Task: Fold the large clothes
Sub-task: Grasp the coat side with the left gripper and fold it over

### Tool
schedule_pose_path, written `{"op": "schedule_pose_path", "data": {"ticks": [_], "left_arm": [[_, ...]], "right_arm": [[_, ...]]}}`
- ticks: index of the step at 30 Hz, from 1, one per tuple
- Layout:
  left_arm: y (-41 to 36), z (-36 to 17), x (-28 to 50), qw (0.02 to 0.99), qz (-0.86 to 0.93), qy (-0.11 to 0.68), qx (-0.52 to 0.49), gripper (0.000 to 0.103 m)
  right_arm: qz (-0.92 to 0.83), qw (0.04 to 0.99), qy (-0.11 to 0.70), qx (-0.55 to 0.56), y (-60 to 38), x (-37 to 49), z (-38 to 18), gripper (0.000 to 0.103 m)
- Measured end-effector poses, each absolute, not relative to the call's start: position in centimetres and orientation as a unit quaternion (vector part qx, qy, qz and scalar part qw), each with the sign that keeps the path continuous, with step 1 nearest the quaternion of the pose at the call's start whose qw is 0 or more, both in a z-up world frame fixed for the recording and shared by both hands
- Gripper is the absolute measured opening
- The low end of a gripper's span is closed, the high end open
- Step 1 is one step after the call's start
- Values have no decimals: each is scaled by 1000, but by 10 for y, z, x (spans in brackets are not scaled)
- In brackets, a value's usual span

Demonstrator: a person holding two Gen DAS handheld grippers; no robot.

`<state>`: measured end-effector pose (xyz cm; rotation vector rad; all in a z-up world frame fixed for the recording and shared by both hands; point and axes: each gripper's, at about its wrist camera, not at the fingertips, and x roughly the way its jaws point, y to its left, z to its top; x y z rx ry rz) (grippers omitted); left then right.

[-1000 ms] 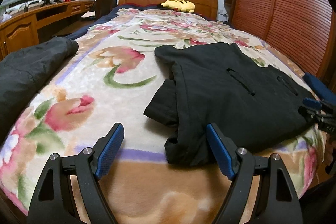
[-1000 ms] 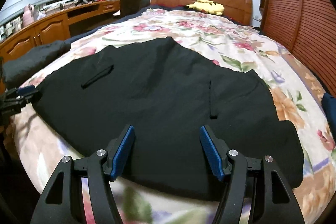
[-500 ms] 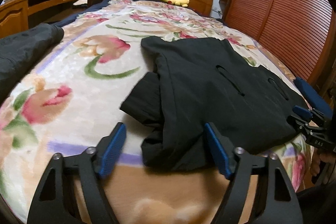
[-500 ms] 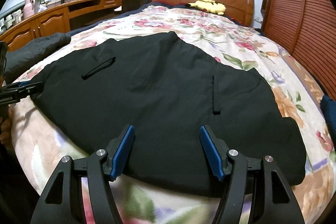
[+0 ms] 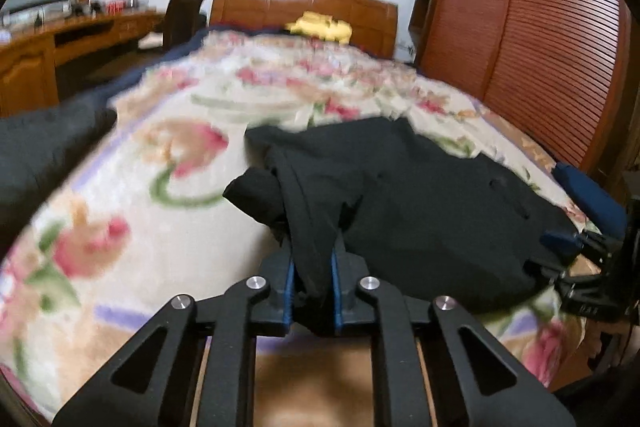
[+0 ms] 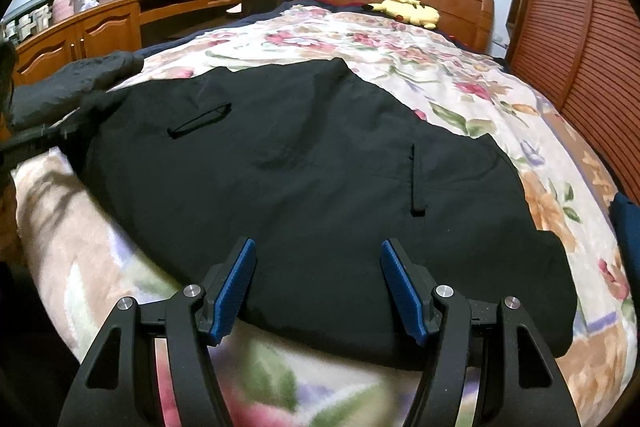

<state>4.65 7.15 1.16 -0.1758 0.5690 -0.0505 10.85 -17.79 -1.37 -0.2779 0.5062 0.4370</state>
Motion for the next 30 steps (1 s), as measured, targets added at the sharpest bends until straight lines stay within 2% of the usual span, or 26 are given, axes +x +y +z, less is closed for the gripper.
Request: {"op": "schedule_pose_path", "data": {"ticks": [9,18,30], "left_arm": [[27,69,48,969,-48,237,-45,10],[-65,119,65,971,-86,217,47,8],[-184,120,96,951,-173,245,77,5]], "right_arm": [[195,944,240,-115,-215,104,-4,67],[182,951,226,-103,-254,87,2,67],[137,968,206,-32,-319,73,17,67]]}}
